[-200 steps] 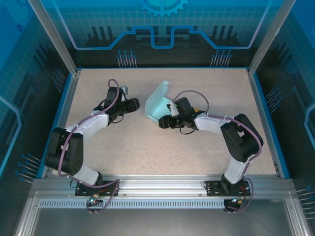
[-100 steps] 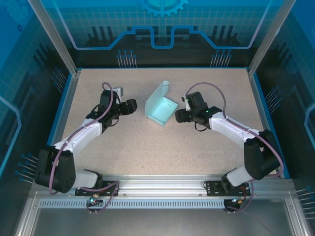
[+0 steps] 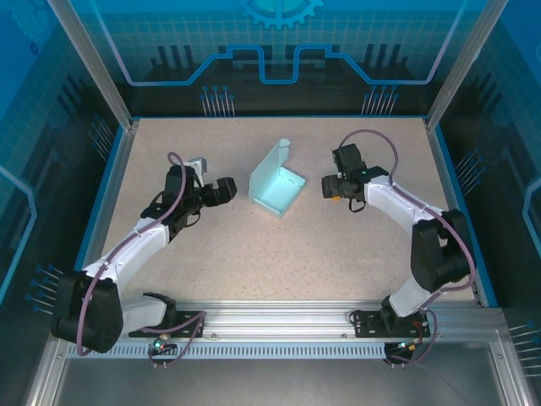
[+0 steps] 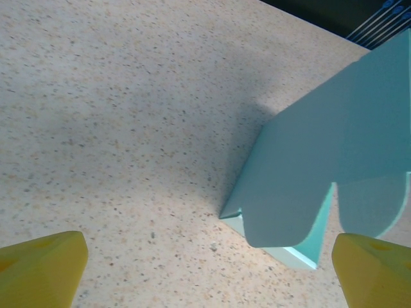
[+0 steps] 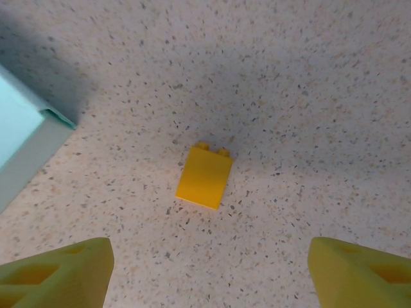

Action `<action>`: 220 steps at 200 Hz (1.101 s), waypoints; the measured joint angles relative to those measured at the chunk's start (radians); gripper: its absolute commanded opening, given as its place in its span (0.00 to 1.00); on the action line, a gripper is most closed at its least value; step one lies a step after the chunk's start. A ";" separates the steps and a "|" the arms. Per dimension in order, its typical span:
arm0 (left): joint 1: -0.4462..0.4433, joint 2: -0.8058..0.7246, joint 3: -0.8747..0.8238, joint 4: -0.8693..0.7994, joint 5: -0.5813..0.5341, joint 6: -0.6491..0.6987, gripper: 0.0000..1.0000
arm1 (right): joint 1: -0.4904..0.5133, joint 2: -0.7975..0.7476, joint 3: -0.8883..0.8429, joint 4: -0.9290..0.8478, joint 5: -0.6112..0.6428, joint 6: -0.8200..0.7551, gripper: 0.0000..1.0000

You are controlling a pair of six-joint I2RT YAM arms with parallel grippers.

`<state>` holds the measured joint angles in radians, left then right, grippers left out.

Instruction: Fold the paper box

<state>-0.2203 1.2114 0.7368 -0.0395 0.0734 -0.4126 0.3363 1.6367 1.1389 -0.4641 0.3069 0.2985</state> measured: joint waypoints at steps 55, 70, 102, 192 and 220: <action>0.001 0.000 0.000 0.001 0.046 -0.026 0.99 | -0.035 0.160 0.068 -0.018 -0.041 0.046 0.74; 0.001 0.000 0.000 0.008 0.056 -0.034 0.99 | -0.047 0.194 0.086 -0.017 -0.058 0.060 0.73; 0.001 0.004 -0.001 0.024 0.075 -0.039 0.99 | -0.058 0.259 0.121 -0.017 -0.084 0.079 0.69; 0.001 0.035 -0.001 0.051 0.108 -0.060 0.99 | -0.059 0.333 0.153 -0.015 -0.103 0.094 0.43; 0.001 0.035 -0.001 0.053 0.108 -0.060 0.99 | -0.061 0.333 0.153 -0.014 -0.102 0.094 0.38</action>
<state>-0.2195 1.2465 0.7361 0.0135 0.1814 -0.4728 0.2749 1.9697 1.2915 -0.4778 0.2050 0.3927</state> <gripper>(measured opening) 0.988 0.398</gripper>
